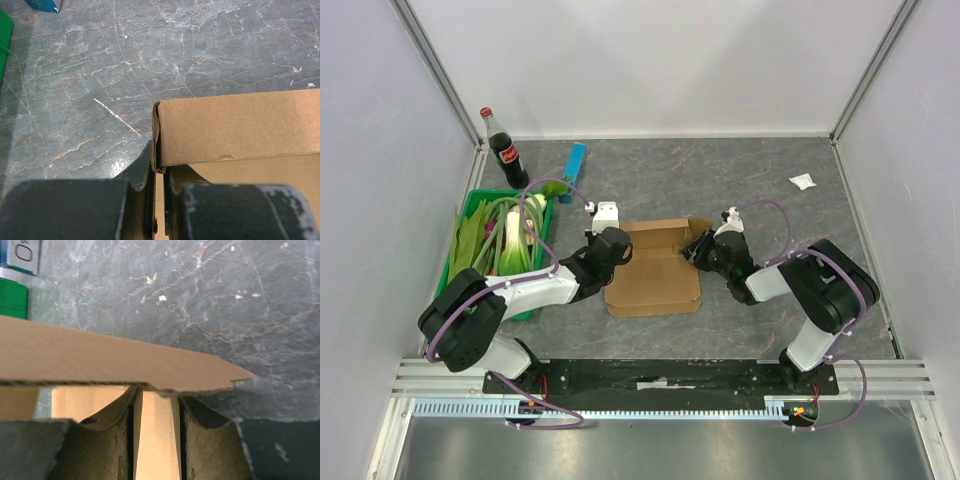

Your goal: Fold the paper box

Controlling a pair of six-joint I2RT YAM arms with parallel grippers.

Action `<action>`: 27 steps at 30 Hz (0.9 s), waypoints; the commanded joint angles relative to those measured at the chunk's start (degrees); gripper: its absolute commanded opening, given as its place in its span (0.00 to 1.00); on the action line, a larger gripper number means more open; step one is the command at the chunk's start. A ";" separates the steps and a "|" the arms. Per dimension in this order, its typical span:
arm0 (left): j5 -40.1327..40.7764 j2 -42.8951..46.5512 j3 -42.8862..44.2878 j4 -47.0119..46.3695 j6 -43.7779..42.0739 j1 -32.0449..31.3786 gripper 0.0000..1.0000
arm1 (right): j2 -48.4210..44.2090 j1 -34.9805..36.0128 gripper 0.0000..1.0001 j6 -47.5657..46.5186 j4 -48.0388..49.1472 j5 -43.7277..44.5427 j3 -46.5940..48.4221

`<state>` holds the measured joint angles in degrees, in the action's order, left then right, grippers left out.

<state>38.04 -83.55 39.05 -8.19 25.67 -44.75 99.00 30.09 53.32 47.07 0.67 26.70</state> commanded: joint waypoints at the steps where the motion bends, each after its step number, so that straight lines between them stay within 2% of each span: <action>1: 2.74 -0.39 0.85 -1.48 0.08 -0.16 0.02 | -5.47 -0.03 0.38 -7.24 -13.47 0.57 0.36; 2: 2.91 -0.56 0.94 -1.22 -0.01 -0.16 0.02 | -9.49 -0.03 0.39 -9.09 -16.28 -0.05 1.85; 6: 3.53 -0.39 0.68 -1.48 -0.88 -0.25 0.02 | -20.14 -0.20 0.49 -19.37 -39.79 1.00 6.69; 8: 3.79 -0.21 0.24 -2.01 -1.94 -0.16 0.02 | -26.71 -0.29 0.52 -24.83 -46.86 3.36 8.62; 9: 3.71 -0.12 0.15 -2.44 -2.11 -0.16 0.02 | -28.67 -0.47 0.57 -26.41 -52.98 6.86 9.24; 12: 3.53 -0.04 -0.46 -3.76 -2.99 -0.16 0.02 | -33.16 -0.99 0.59 -32.38 -63.46 15.73 15.03; 16: 2.48 -0.56 -0.81 -4.64 -3.43 -0.16 0.02 | -31.51 -2.83 0.57 -45.29 -64.47 16.66 21.36; 18: 1.77 -0.83 -0.99 -5.00 -3.43 -0.16 0.02 | -28.00 -4.16 0.54 -55.36 -62.03 11.84 24.27; 19: 1.51 -1.09 -0.99 -5.43 -3.00 -0.16 0.02 | -26.85 -4.33 0.54 -58.21 -61.49 6.07 24.97; 21: 0.63 -1.35 -0.90 -5.44 -3.00 -0.16 0.02 | -24.74 -4.68 0.53 -63.92 -60.44 2.69 27.79; 23: 0.54 -1.44 -1.34 -5.61 -2.65 -0.16 0.02 | -22.55 -5.73 0.54 -67.63 -60.08 -5.28 30.06; 27: 0.89 -1.70 -1.96 -6.49 -2.73 -0.16 0.02 | -18.76 -6.00 0.53 -73.00 -65.61 -13.04 34.99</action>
<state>38.46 -84.44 38.04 -11.70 23.88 -44.75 77.95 24.64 -8.84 -15.07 -0.60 55.92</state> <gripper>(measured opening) 0.088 0.535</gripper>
